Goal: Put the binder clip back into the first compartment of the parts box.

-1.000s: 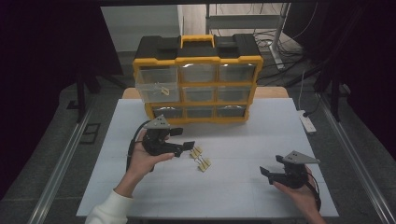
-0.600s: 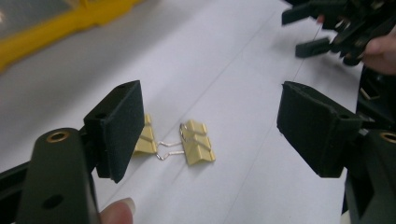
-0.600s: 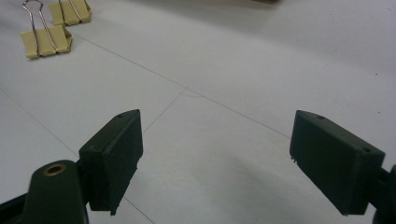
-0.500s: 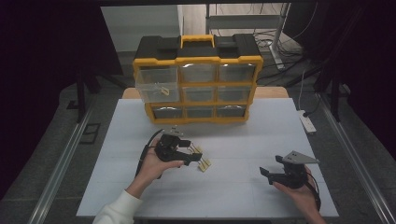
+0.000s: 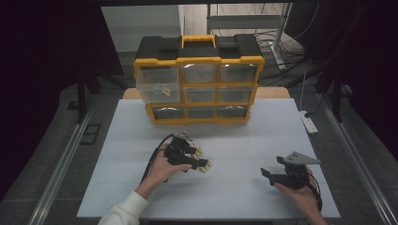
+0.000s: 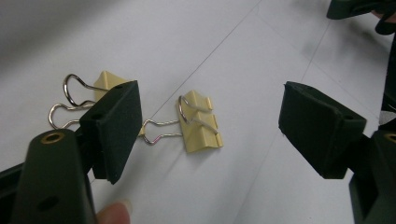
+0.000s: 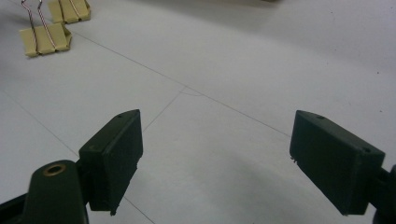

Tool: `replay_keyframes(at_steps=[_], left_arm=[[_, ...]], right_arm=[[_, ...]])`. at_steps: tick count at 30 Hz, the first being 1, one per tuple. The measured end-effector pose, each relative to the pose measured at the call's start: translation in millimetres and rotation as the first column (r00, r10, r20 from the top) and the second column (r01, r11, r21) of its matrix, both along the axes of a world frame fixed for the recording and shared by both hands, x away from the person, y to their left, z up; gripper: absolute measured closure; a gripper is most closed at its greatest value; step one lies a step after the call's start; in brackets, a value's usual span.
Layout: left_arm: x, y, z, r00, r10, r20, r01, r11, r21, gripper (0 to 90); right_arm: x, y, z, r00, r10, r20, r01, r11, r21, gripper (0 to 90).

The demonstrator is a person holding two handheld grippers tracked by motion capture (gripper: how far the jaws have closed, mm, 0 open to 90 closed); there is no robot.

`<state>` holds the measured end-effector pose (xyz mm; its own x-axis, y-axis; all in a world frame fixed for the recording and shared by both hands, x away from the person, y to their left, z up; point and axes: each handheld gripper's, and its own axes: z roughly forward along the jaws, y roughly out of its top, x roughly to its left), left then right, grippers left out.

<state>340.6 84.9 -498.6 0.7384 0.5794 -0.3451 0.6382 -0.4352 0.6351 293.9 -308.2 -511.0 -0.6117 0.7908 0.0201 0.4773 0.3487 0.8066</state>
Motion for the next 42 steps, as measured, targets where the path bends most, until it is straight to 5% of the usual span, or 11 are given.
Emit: replay_keyframes(at_steps=[6, 12, 17, 27, 42], left_arm=[[4.4, -2.6, -8.3, 0.9996, 0.015, -0.024, -0.015, 0.9999, 0.009, 37.9], [6.4, -1.6, -13.5, 0.9986, 0.000, -0.053, -0.001, 0.9998, -0.022, 71.9], [9.4, 2.0, -15.3, 0.9922, -0.041, -0.118, 0.027, 0.9934, -0.111, 86.8], [4.5, 2.5, -8.8, 0.9939, -0.050, -0.098, 0.036, 0.9894, -0.140, 89.1], [-13.1, 24.3, 30.5, 0.9987, 0.005, 0.050, 0.006, 0.9763, -0.216, 89.1]], right_arm=[[0.0, 0.0, -0.1, 1.0000, 0.000, -0.001, 0.000, 1.0000, -0.002, 17.5], [-0.2, -0.1, 0.3, 1.0000, -0.001, 0.005, 0.000, 1.0000, 0.001, 17.7], [-0.2, 0.0, 0.1, 1.0000, 0.000, 0.004, 0.000, 1.0000, -0.001, 17.7], [-0.2, -0.5, 0.2, 1.0000, -0.001, 0.007, 0.001, 1.0000, -0.001, 17.7], [-0.2, -1.2, 0.2, 1.0000, -0.002, 0.009, 0.002, 1.0000, -0.001, 17.7]])
